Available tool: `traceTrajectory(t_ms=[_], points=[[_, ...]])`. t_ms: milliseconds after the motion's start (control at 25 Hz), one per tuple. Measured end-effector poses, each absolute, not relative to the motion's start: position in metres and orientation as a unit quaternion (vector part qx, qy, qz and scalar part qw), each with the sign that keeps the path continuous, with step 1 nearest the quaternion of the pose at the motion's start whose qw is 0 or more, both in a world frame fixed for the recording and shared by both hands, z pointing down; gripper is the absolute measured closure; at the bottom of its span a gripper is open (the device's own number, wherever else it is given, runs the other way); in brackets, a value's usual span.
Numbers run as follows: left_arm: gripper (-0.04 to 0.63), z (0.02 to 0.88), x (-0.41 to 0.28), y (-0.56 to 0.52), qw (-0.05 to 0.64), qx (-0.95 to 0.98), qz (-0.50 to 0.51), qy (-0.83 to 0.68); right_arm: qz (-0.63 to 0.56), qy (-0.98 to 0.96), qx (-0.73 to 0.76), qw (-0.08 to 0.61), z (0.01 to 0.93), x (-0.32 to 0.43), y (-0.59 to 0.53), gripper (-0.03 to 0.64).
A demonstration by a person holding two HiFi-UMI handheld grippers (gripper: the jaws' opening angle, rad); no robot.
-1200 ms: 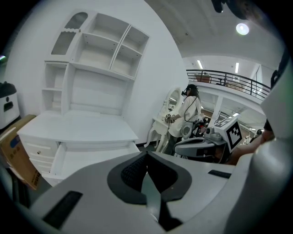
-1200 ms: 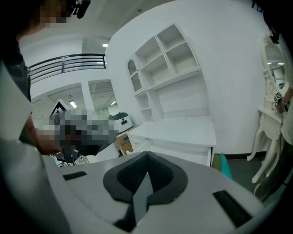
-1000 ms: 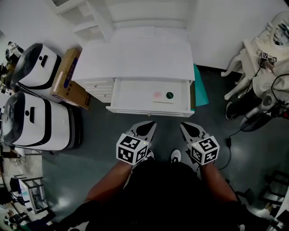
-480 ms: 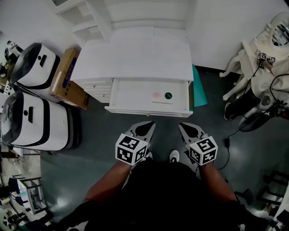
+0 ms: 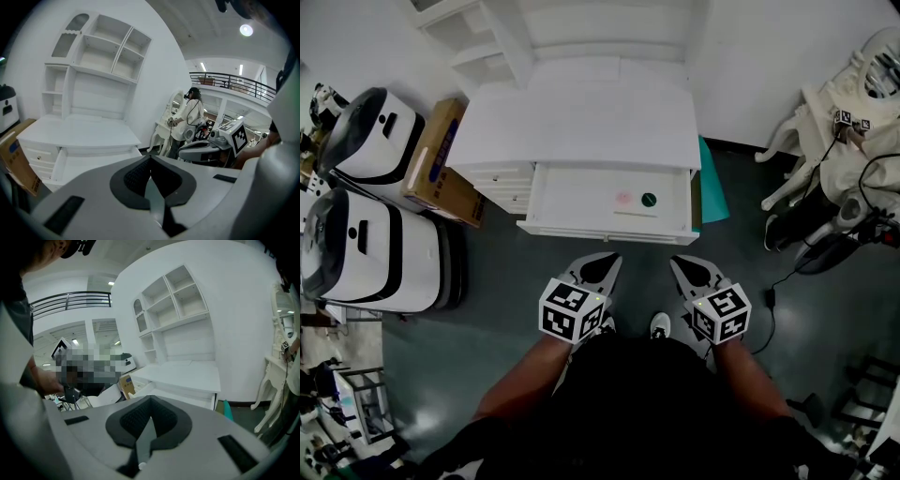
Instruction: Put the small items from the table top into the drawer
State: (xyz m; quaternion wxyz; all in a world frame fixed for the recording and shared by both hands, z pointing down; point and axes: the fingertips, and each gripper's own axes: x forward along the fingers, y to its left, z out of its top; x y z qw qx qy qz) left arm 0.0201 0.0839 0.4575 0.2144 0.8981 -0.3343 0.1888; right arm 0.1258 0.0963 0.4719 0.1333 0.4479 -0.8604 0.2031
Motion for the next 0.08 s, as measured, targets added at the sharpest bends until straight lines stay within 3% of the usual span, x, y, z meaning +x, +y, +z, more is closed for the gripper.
traceTrajectory(t_ms=[80], points=[[0.592, 0.4575, 0.0192, 0.0841, 0.215, 0.898, 0.189, -0.336, 0.204, -0.86, 0.448, 0.133, 0.4724, 0.1254, 0.0979, 0.593]])
